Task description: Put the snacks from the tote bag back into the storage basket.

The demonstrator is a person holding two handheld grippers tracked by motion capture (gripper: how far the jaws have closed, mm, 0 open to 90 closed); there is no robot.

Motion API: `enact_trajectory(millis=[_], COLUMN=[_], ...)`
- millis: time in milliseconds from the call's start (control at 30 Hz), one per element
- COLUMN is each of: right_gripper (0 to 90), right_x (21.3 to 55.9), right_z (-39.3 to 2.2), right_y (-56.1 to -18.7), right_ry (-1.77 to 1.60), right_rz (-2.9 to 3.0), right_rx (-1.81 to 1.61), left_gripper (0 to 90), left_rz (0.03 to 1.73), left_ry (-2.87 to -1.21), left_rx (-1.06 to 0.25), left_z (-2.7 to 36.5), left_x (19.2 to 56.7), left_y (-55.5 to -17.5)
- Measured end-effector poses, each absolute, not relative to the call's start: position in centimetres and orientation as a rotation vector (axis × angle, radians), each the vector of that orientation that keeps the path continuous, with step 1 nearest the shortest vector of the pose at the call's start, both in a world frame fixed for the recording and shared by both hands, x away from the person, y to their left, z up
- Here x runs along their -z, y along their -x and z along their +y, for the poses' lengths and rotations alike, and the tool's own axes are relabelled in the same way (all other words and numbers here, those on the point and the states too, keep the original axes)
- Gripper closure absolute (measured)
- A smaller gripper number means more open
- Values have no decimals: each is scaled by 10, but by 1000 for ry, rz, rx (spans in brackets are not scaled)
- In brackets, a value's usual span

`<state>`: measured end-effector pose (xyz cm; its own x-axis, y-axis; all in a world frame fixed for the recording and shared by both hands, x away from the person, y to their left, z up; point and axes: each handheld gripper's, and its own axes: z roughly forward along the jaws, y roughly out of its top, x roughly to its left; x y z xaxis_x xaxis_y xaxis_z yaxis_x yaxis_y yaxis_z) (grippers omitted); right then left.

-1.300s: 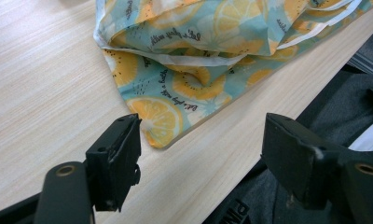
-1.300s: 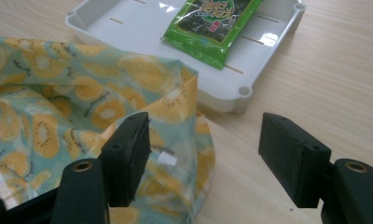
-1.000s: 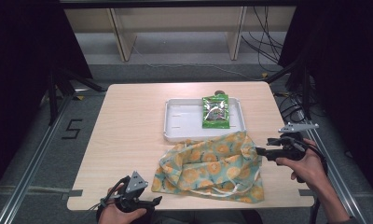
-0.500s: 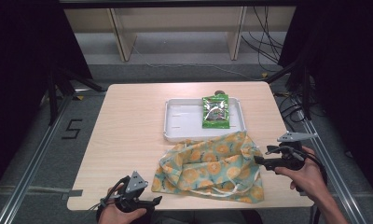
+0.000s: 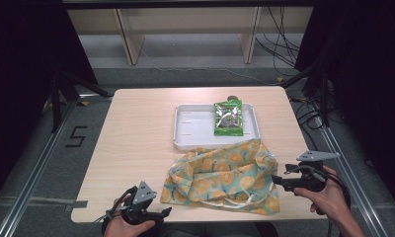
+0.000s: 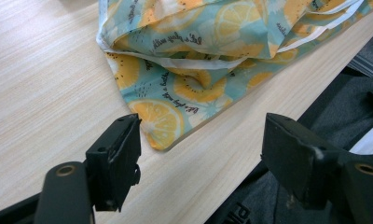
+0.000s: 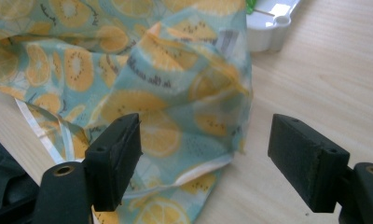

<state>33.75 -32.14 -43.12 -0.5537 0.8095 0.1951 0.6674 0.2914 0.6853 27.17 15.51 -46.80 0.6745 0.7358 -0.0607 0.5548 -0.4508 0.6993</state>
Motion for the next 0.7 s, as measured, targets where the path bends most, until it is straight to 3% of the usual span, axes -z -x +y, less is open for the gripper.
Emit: enact_trajectory(millis=[700], right_gripper=[238], right_x=[443], right_z=[-330], right_y=[-314], right_ry=[-1394], right_rz=[2386], right_rx=[-1099], left_gripper=[280], left_rz=[948], left_ry=[-2215], left_rx=[-333], left_z=[158], left_x=[466], left_y=[-273])
